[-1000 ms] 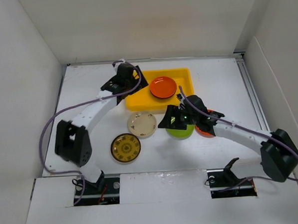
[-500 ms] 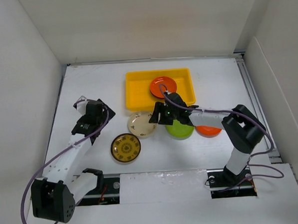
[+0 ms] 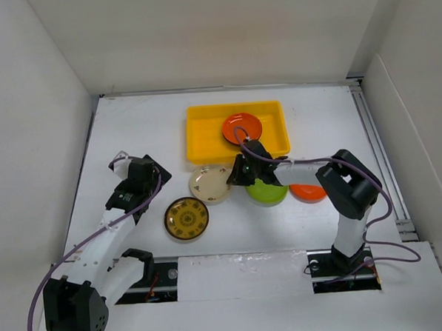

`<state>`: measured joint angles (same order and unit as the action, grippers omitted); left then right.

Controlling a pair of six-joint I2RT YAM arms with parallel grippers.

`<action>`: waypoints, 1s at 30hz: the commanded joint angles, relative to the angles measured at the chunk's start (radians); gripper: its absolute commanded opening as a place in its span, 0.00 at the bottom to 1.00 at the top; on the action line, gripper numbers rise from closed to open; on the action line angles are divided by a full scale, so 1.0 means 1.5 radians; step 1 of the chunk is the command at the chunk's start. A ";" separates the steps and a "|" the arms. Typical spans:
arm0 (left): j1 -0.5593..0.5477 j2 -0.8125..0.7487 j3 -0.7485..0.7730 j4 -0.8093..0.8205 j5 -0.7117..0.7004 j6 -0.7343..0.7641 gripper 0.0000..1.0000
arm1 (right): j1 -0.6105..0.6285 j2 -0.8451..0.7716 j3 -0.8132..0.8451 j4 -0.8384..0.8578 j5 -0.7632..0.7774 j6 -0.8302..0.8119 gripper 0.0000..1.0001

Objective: Place the plates into the plastic bin on the countertop

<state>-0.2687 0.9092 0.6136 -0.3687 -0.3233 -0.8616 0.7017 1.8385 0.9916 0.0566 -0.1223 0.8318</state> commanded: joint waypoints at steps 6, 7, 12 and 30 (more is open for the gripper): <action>-0.002 -0.003 -0.006 -0.005 -0.010 -0.009 1.00 | 0.005 0.005 0.011 0.031 0.013 0.026 0.14; -0.002 -0.003 -0.006 -0.005 -0.010 -0.009 1.00 | 0.005 -0.003 0.011 0.031 0.013 0.034 0.11; -0.002 -0.003 -0.006 -0.005 -0.010 -0.009 1.00 | 0.005 -0.028 -0.001 -0.011 0.028 0.056 0.00; -0.002 -0.016 0.000 -0.023 -0.015 -0.028 1.00 | 0.030 -0.358 -0.065 -0.199 0.098 0.060 0.00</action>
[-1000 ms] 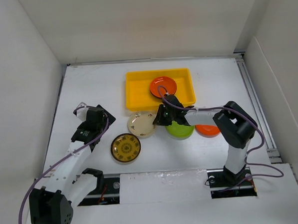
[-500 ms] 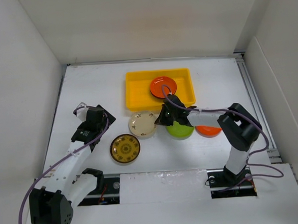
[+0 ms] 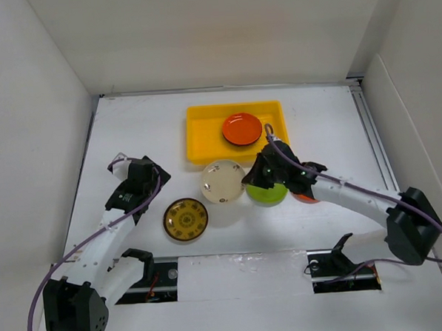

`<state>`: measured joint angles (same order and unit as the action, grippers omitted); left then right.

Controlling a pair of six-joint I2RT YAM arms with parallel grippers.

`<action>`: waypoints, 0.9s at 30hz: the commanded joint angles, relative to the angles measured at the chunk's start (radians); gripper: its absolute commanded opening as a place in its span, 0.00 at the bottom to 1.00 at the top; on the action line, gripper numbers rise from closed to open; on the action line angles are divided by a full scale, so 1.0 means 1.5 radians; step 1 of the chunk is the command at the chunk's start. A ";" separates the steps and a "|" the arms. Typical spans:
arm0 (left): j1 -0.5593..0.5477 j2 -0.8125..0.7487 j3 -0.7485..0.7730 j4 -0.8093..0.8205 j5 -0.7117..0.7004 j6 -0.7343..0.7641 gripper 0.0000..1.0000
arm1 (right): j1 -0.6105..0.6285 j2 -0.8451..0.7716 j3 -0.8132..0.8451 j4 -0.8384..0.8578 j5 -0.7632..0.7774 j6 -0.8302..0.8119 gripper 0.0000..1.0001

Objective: Place the plates into the plastic bin on the countertop

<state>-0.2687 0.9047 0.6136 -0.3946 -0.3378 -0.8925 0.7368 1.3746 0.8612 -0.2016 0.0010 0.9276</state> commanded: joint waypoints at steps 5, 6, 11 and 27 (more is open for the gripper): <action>-0.002 0.002 -0.007 0.006 0.081 0.020 1.00 | -0.102 -0.002 0.114 -0.045 0.024 -0.069 0.00; -0.002 0.008 -0.007 0.006 0.093 0.020 1.00 | -0.142 0.020 0.135 -0.045 0.005 -0.082 0.00; -0.002 -0.010 -0.037 0.025 0.150 0.020 1.00 | -0.221 0.182 0.295 -0.051 -0.037 -0.140 0.00; -0.037 0.089 0.044 0.161 0.361 0.158 1.00 | -0.278 0.304 0.453 -0.105 -0.049 -0.139 1.00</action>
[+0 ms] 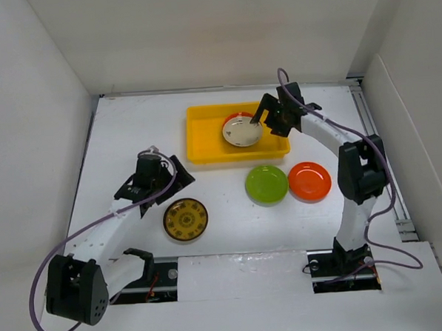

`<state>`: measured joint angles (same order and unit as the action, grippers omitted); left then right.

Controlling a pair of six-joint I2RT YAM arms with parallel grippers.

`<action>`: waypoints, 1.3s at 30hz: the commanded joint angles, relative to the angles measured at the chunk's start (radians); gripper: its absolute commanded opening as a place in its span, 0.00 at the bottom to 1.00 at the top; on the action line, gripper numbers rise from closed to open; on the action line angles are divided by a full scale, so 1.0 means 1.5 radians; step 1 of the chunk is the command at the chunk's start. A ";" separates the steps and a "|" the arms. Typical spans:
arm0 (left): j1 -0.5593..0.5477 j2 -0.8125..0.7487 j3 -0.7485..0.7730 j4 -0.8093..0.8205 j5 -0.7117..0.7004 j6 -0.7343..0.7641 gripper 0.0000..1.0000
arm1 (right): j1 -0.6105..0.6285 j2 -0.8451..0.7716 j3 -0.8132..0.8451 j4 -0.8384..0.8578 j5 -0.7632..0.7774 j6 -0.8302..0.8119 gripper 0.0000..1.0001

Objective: Place the plates into the plastic bin on the countertop

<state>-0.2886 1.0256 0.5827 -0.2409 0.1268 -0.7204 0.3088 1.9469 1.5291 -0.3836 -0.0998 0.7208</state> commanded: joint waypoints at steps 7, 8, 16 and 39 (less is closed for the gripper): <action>-0.290 0.230 0.269 0.100 -0.042 0.019 1.00 | 0.036 -0.303 -0.108 -0.008 0.123 0.005 1.00; -0.323 0.301 0.283 0.132 -0.036 0.019 1.00 | 0.036 -0.332 -0.146 -0.008 0.131 0.011 1.00; -0.376 0.560 0.393 0.212 -0.014 -0.011 1.00 | 0.023 -0.608 -0.241 -0.059 0.106 0.011 1.00; -0.370 0.398 0.306 0.160 -0.102 -0.028 1.00 | -0.003 -0.646 -0.271 -0.064 0.027 -0.010 1.00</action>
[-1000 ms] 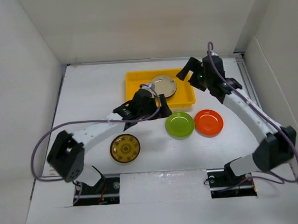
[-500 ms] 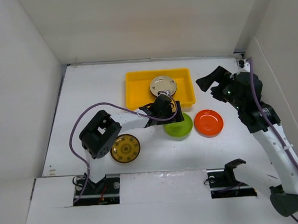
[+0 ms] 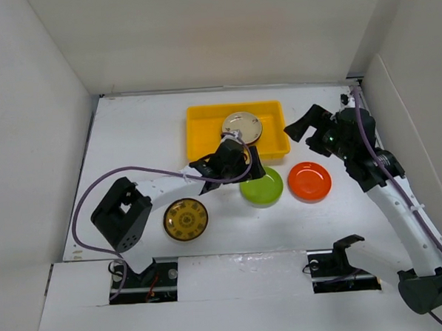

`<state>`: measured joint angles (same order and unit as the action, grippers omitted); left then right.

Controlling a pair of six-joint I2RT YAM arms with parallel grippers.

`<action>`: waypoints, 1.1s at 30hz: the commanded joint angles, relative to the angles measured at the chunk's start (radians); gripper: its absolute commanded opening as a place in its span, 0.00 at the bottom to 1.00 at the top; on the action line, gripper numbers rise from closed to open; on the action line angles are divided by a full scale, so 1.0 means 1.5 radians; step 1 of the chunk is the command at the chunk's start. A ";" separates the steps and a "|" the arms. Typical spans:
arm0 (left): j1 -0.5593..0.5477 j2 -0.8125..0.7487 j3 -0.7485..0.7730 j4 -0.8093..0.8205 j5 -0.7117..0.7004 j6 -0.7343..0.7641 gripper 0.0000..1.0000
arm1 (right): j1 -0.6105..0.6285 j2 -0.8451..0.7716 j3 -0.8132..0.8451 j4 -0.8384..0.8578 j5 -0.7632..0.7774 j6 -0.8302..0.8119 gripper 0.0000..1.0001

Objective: Place the plates into the plastic bin on the countertop

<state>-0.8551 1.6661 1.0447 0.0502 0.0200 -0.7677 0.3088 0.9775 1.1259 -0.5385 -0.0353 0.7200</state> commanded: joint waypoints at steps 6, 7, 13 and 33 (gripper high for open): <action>0.029 0.021 -0.019 -0.041 -0.040 -0.003 1.00 | 0.003 -0.006 -0.008 0.039 -0.016 -0.010 1.00; 0.029 0.033 -0.019 -0.041 -0.040 -0.003 1.00 | 0.003 -0.006 -0.001 0.032 -0.010 -0.010 1.00; 0.029 0.074 -0.027 0.006 -0.014 -0.009 0.93 | 0.003 -0.025 0.012 0.017 -0.010 -0.010 1.00; 0.029 -0.062 -0.004 -0.063 -0.058 -0.016 0.00 | -0.123 -0.058 -0.118 0.077 -0.060 0.026 1.00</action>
<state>-0.8116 1.7245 0.9943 0.0502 0.0113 -0.8082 0.1764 0.9020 1.0050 -0.4862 -0.0887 0.7300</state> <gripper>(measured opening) 0.028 0.999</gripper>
